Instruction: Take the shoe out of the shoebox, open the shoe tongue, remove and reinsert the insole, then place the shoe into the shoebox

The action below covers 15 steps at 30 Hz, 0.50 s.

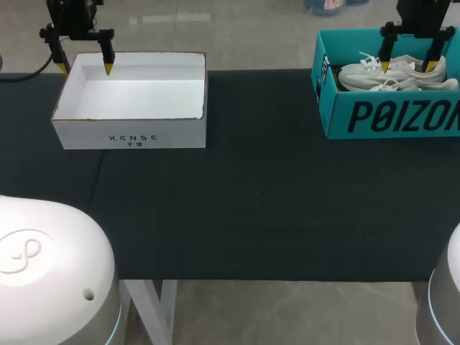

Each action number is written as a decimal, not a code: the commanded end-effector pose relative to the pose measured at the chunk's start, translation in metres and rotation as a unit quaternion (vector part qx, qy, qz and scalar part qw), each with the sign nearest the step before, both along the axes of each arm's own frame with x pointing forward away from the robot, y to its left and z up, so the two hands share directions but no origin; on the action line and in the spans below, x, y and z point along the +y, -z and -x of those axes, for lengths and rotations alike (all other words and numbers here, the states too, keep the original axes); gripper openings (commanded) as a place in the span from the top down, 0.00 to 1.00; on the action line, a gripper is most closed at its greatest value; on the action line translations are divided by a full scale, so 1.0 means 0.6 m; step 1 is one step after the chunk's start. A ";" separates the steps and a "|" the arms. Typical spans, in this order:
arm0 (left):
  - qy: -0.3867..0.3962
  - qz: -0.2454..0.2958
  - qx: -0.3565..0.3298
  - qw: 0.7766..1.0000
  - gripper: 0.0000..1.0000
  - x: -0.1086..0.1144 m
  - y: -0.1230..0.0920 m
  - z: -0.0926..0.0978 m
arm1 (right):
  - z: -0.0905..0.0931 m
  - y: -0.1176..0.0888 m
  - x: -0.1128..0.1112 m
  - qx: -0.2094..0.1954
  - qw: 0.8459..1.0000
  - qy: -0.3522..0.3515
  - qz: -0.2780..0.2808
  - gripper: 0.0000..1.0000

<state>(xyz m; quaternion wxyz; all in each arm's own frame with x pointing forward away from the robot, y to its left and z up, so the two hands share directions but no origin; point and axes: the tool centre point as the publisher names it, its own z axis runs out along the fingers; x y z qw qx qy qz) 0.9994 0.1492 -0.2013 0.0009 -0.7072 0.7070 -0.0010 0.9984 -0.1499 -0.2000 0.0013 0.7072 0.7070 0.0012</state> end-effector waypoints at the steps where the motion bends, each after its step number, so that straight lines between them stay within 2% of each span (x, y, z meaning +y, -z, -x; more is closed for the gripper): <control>1: 0.000 0.000 0.000 1.000 0.00 0.001 -0.001 0.000 | -0.001 0.000 0.000 0.000 1.000 0.000 0.000 0.00; 12: 0.000 0.000 0.000 1.000 0.00 0.001 -0.001 0.000 | -0.001 0.000 0.000 0.000 1.000 0.000 0.000 0.00; 15: 0.000 0.000 0.000 1.000 0.00 0.001 -0.001 0.000 | -0.035 0.007 -0.028 -0.004 1.000 0.016 0.003 0.00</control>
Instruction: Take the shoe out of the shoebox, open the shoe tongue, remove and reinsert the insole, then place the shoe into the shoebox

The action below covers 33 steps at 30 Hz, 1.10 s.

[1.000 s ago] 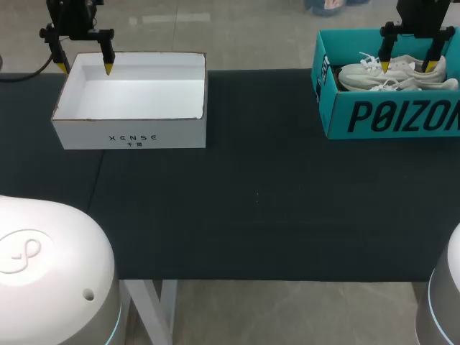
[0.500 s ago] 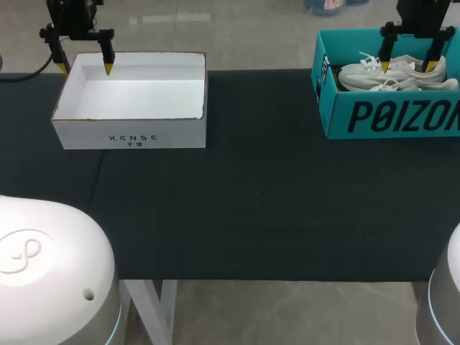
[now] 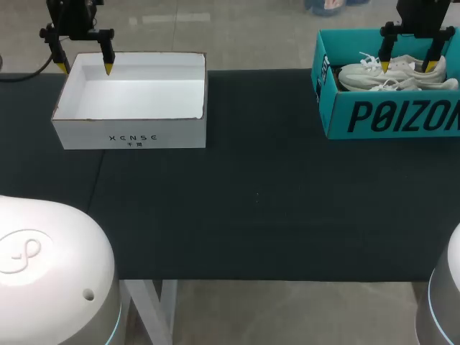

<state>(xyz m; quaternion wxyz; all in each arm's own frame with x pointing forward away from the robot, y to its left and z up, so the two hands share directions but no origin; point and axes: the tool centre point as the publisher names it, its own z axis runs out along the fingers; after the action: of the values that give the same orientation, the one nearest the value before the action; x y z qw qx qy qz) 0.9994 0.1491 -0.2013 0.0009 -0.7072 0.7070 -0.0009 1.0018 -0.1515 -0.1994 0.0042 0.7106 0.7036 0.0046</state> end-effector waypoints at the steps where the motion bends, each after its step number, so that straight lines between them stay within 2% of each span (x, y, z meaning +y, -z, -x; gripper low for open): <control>1: 0.000 0.000 0.000 1.000 0.00 0.001 -0.001 0.000 | -0.038 0.008 -0.035 0.000 1.000 0.013 0.005 0.00; 4: 0.000 0.000 0.000 1.000 0.00 0.001 -0.001 0.000 | -0.059 0.000 -0.060 -0.017 1.000 0.024 0.011 0.00; 7: 0.000 0.000 0.000 1.000 0.00 0.001 -0.001 0.000 | -0.081 0.005 -0.089 -0.021 0.999 0.033 0.015 0.00; 11: 0.000 0.000 0.000 1.000 0.00 0.001 -0.001 0.000 | -0.112 0.023 -0.126 -0.009 0.998 0.054 0.019 0.00; 15: 0.000 0.000 0.000 1.000 0.00 0.001 -0.001 0.000 | -0.126 0.037 -0.154 0.013 0.997 0.075 0.022 0.00; 28: 0.000 0.000 0.000 1.000 0.00 0.001 -0.001 0.000 | -0.126 0.037 -0.154 0.013 0.997 0.075 0.022 0.00; 30: 0.000 0.000 0.000 1.000 0.00 0.001 -0.001 0.000 | -0.123 0.041 -0.167 -0.016 0.998 0.062 0.022 0.00; 33: 0.000 0.000 0.000 1.000 0.00 0.001 -0.001 0.000 | -0.121 0.051 -0.193 -0.021 0.998 0.057 0.016 0.00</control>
<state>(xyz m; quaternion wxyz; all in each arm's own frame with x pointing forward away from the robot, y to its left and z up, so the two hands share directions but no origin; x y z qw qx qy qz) 0.9993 0.1492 -0.2012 0.0010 -0.7073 0.7069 -0.0010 1.0839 -0.2548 -0.2227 0.0288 0.7496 0.6612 -0.0102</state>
